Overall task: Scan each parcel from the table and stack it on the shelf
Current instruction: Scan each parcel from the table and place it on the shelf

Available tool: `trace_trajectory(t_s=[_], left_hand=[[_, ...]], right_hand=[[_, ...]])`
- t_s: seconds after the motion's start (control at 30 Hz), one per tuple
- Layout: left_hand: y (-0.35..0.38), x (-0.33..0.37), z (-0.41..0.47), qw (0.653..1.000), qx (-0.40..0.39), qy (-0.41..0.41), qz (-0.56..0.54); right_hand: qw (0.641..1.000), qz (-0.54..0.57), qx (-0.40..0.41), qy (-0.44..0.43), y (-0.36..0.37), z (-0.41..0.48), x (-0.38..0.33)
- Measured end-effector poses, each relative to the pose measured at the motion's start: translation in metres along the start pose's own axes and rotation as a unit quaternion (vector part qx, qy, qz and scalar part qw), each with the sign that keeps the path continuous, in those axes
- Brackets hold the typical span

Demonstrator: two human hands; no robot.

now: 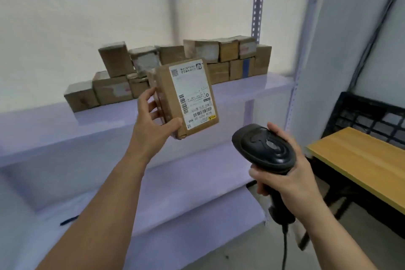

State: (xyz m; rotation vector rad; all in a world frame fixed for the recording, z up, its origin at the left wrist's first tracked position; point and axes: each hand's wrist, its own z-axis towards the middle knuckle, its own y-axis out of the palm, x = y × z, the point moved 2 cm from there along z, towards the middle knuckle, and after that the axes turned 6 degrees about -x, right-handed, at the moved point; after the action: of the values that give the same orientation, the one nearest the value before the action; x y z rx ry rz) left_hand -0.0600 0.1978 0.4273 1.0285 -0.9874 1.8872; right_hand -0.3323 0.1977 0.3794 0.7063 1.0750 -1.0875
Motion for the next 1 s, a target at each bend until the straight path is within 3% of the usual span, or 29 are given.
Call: trace_trajectory(t_s=[0.27,0.47,0.77,1.0], left_hand=[[-0.191,-0.04,0.031,0.986,0.16,-0.037,0.025],[-0.287,-0.085,0.044,0.973,0.198,-0.114,0.016],[-0.342,-0.131,0.065,0.951,0.229,-0.189,0.081],[-0.339,-0.143,0.076,0.948,0.15,-0.176,0.217]], right_hand=[[0.996,0.013,-0.083,0.002,0.137,0.062,0.007],[0.994,0.02,-0.109,0.005,0.209,0.091,0.02],[0.989,-0.004,-0.143,0.026,0.261,0.122,0.032],[0.987,-0.011,-0.159,0.035,0.278,0.137,0.041]])
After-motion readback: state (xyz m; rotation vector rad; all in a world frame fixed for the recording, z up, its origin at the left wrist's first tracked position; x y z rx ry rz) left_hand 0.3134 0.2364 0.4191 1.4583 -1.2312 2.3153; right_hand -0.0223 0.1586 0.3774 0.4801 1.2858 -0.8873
